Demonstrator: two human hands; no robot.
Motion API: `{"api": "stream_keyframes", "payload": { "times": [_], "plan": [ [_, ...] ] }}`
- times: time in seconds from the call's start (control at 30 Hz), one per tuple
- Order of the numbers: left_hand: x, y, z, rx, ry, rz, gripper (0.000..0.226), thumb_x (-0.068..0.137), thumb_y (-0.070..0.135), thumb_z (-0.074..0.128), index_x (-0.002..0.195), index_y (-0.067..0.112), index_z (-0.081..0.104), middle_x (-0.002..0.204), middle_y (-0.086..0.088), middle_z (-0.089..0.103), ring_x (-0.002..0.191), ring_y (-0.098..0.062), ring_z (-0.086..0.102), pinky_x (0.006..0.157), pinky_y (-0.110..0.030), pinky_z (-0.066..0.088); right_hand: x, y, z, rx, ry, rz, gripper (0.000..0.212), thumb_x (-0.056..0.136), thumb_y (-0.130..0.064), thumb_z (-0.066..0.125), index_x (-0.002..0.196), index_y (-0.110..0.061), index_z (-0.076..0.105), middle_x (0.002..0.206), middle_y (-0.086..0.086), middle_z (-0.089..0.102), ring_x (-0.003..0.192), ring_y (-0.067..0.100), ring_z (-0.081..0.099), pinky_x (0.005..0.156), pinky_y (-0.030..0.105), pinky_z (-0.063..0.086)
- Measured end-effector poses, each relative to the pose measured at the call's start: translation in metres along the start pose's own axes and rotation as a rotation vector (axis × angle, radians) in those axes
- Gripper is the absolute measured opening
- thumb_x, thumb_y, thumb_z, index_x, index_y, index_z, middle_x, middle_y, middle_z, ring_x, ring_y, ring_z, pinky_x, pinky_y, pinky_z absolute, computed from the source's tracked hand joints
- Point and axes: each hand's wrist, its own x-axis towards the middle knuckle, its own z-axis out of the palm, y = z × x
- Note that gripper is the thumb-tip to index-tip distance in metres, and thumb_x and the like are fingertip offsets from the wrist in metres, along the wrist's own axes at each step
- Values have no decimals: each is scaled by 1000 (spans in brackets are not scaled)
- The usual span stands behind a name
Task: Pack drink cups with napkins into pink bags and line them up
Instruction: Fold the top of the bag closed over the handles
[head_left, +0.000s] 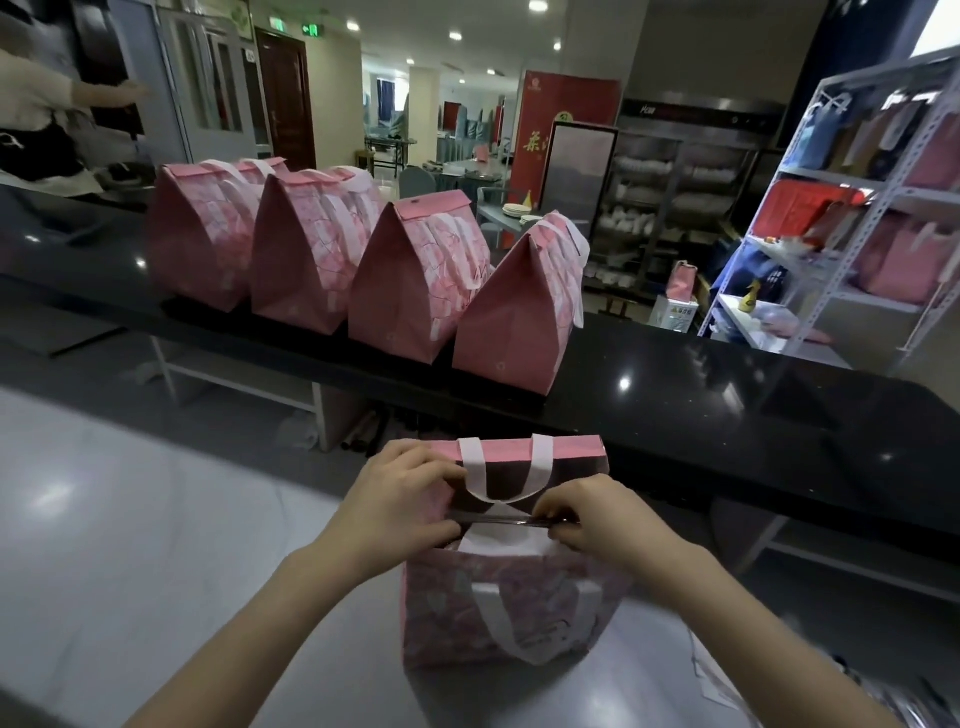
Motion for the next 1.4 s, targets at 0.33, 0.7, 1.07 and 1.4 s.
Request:
{"api": "stream_keyframes", "payload": {
  "times": [0.33, 0.7, 1.07, 1.4],
  "plan": [
    [-2, -7, 1, 47, -3, -88, 33, 80, 31, 69, 113, 30, 68, 133, 15, 50, 131, -9, 35, 109, -34, 34, 13, 19, -1, -111, 154, -210, 44, 89, -37, 63, 132, -27, 56, 137, -10, 52, 125, 12, 44, 105, 28, 36],
    [8, -9, 0, -43, -50, -143, 53, 87, 32, 66, 137, 34, 48, 157, 13, 20, 147, -10, 9, 118, -32, 18, 40, 38, -11, -266, 359, -155, 47, 89, -20, 60, 135, -23, 52, 135, -2, 53, 123, 23, 46, 103, 35, 38],
    [10, -10, 11, -233, 9, -240, 56, 78, 24, 73, 129, 36, 53, 118, 20, 56, 114, 4, 50, 101, -26, 44, 29, 58, -24, 324, 153, -43, 24, 97, -16, 53, 111, -24, 70, 101, -13, 65, 96, 9, 63, 75, 7, 44],
    [18, -5, 15, -222, 136, -257, 21, 69, 8, 78, 79, 25, 70, 77, 13, 65, 79, -2, 60, 70, -24, 51, 7, 71, -29, 241, -187, -127, 96, 53, -52, 86, 138, -41, 43, 131, -26, 39, 119, -5, 40, 102, 18, 37]
  ]
}}
